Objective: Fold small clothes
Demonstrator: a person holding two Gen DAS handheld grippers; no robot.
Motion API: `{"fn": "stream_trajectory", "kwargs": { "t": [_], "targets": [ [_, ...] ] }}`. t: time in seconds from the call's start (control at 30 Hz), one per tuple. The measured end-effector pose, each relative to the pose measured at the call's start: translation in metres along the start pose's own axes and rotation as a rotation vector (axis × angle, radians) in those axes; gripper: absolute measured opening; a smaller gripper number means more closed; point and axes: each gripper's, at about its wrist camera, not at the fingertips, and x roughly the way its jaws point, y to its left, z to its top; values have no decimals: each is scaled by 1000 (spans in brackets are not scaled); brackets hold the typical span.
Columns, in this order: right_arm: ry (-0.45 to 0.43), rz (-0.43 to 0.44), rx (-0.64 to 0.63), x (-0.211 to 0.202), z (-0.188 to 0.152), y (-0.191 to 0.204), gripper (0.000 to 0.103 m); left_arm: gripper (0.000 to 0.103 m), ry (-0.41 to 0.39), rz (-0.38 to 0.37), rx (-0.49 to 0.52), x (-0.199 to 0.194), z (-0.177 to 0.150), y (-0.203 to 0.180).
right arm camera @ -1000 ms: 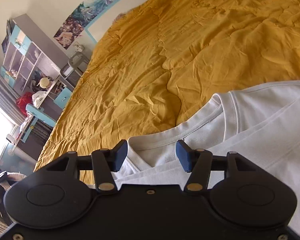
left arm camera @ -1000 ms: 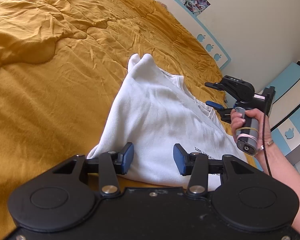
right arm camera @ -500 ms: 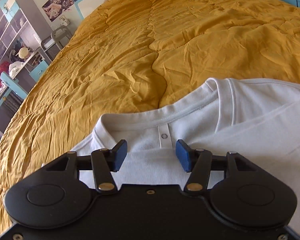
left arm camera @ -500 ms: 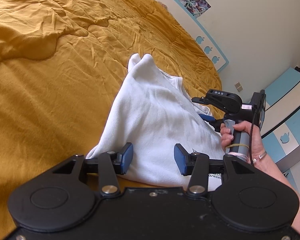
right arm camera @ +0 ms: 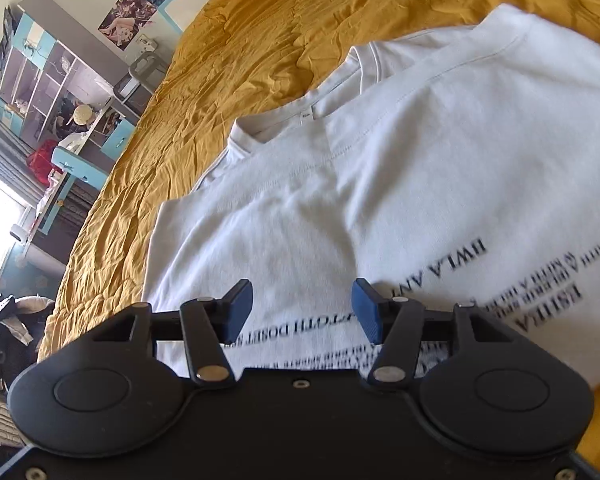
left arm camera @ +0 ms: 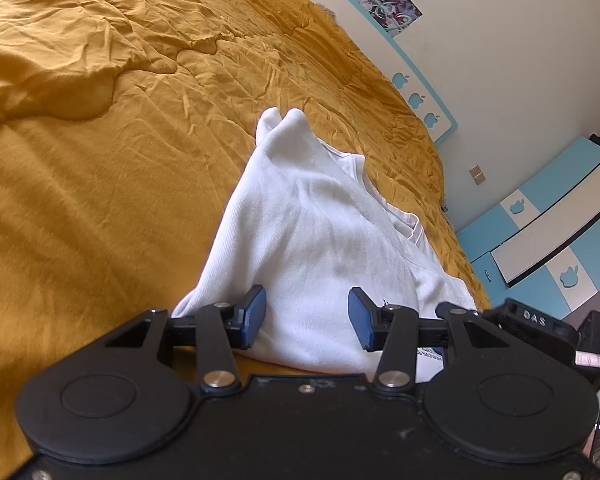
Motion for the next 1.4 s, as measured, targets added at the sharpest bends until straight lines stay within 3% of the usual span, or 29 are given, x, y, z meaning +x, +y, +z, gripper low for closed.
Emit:
{"fn": "stream_trajectory", "kwargs": {
  "t": [0.33,0.43,0.57,0.63,0.7,0.83,0.93,1.1,1.4],
  "targets": [
    [14,-29,-63,-42,-53,1,56,49,1,-6,-11,-2,0,1],
    [35,-44,-70,-45,-60,3,57,49,7,-24,-78,-13,5,5],
    [-66,-30,-337,-63,-72,45,59,49,-48,0,-75,-42,26,8],
    [-125,-86,-612,-63,-90,83,60,51,-66,40,-42,-49,38,12],
    [-114,-136,-858,-49,-108,115,60,51,-71,78,-34,-49,49,19],
    [-64,-165,-1074,-9,-132,147,57,51,-46,107,-21,-44,70,33],
    [-37,-199,-1196,16,-152,164,54,51,-23,108,-16,-38,78,41],
    [-114,-235,-1351,38,-174,187,54,51,9,93,-24,-21,91,48],
    [-154,-250,-1429,63,-187,216,54,51,117,-66,-135,56,130,64]
  ]
}}
